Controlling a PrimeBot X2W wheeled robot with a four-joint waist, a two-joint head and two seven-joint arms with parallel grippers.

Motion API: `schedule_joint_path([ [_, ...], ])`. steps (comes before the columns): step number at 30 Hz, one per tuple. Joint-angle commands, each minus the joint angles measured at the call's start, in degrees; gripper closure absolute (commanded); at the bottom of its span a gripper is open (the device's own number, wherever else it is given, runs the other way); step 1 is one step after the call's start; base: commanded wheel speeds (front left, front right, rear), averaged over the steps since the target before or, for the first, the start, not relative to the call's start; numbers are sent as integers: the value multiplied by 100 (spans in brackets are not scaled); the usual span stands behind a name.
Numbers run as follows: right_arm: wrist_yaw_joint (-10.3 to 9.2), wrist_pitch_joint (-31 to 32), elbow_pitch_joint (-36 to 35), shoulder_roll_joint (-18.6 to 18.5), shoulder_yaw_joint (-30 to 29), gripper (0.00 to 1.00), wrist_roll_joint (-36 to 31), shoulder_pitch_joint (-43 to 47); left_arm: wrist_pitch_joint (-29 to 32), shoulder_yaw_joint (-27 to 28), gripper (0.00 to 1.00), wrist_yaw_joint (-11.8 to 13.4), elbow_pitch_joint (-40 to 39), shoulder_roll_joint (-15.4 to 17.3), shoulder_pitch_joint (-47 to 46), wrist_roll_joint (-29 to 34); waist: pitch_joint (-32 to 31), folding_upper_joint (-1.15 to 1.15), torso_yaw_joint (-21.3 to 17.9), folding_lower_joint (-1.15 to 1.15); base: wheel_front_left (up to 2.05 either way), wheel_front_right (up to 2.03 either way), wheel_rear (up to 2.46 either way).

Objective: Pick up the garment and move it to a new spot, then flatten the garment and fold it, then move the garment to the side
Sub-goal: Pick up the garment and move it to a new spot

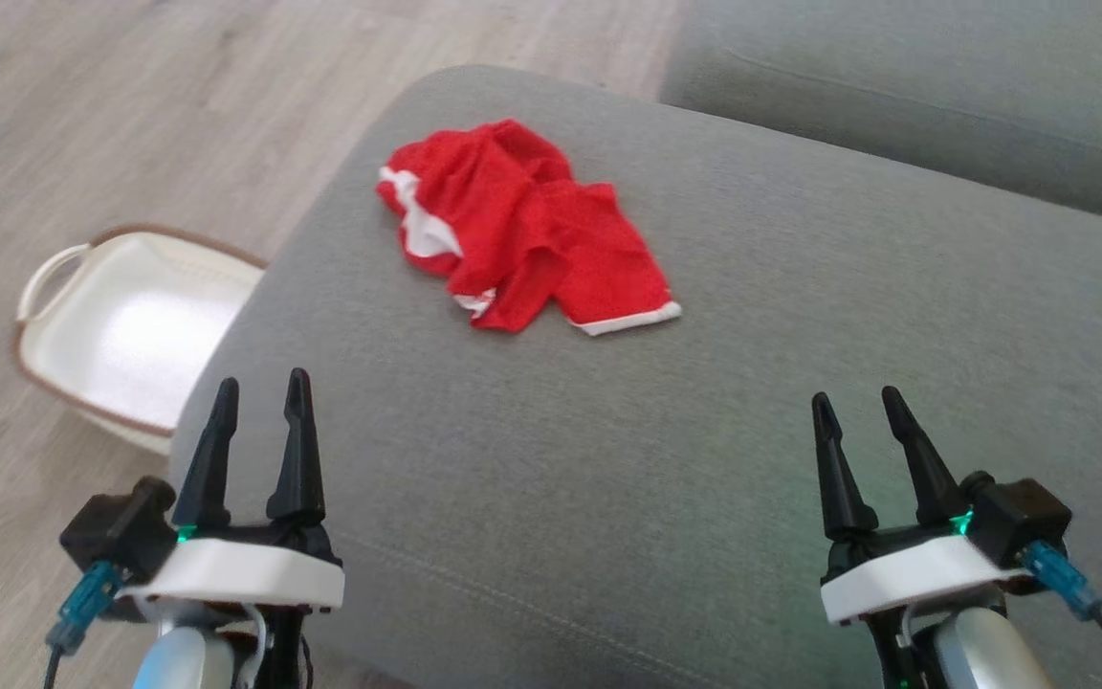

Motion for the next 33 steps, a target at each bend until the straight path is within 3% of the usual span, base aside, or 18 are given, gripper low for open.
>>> schedule_joint_path([
  [1, 37, -62, -150, -13, 148, 0, 67, -185, -29, 202, 0, -10, -198, 42, -221, 48, -29, 0, 197, 0, 0, 0, 0],
  [9, 37, -62, -128, -13, 195, 0, 120, -180, -29, 327, 0, -45, -211, 42, -151, 80, -10, 0, 352, 0, 0, 0, 0],
  [16, 37, -62, -137, -13, 76, 0, 69, -281, -29, 564, 0, -62, -268, 42, -303, 108, 209, 0, 113, 0, 0, 0, 0],
  [21, 37, -54, -214, -13, -127, 0, -68, -421, -29, 812, 0, -238, -93, 85, -671, 253, 554, 0, -106, 0, 0, 0, 0],
  [26, 37, 57, -461, -13, -585, 0, -363, -746, -26, 925, 0, -425, 358, 495, -1589, 369, 1158, 0, -392, 0, 0, 0, 0],
  [33, 37, 231, -927, -13, -1080, 0, -614, -1077, 534, 450, 0, -523, 1277, 1165, -2818, 256, 1726, 0, -656, 0, 0, 0, 0],
])
